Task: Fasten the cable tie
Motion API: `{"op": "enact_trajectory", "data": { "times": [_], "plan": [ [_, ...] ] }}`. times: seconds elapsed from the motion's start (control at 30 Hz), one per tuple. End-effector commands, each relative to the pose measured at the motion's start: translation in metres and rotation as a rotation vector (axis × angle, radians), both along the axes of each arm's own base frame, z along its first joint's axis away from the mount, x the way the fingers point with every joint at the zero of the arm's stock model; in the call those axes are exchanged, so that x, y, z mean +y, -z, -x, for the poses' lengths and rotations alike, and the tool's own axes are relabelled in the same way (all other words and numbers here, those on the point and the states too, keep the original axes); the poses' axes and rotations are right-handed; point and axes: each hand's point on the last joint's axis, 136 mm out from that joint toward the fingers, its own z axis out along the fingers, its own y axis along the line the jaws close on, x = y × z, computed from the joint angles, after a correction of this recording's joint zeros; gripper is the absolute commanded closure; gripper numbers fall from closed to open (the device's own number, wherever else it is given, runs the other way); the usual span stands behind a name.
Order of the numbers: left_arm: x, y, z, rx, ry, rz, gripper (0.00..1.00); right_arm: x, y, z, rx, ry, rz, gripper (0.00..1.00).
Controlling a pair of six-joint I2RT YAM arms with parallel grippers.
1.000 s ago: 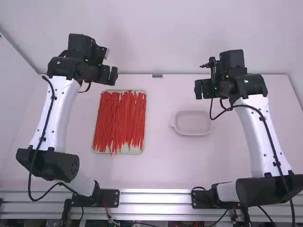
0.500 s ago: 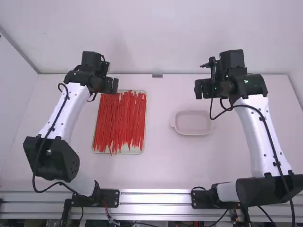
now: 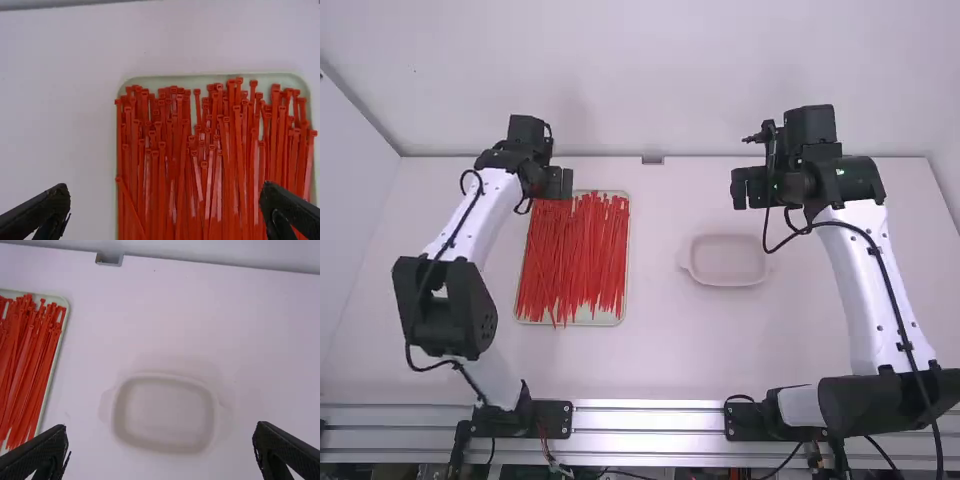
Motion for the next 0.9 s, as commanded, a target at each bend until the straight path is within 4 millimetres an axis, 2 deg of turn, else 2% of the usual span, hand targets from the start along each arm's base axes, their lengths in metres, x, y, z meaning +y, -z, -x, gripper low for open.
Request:
{"op": "enact_trajectory", "data": {
  "times": [0.0,0.2,0.37,0.77,0.87],
  "plan": [
    [0.014,0.005,-0.009,-0.007,-0.057,0.021,0.01,0.002,-0.018,0.0,-0.048,0.0,-0.008,0.02],
    [0.02,0.027,-0.017,0.018,-0.042,0.127,0.01,0.002,-0.017,0.0,-0.047,-0.001,-0.008,0.02],
    [0.01,0.044,-0.025,0.03,0.052,0.195,0.01,0.002,-0.017,0.0,-0.047,-0.001,-0.008,0.02],
    [0.009,0.087,-0.041,0.058,0.049,0.2,0.01,0.02,-0.017,0.004,-0.047,-0.054,-0.003,0.02],
    [0.008,0.095,-0.041,0.069,0.051,0.201,0.01,0.02,-0.017,0.004,-0.047,-0.052,-0.004,0.02]
  ]
}}
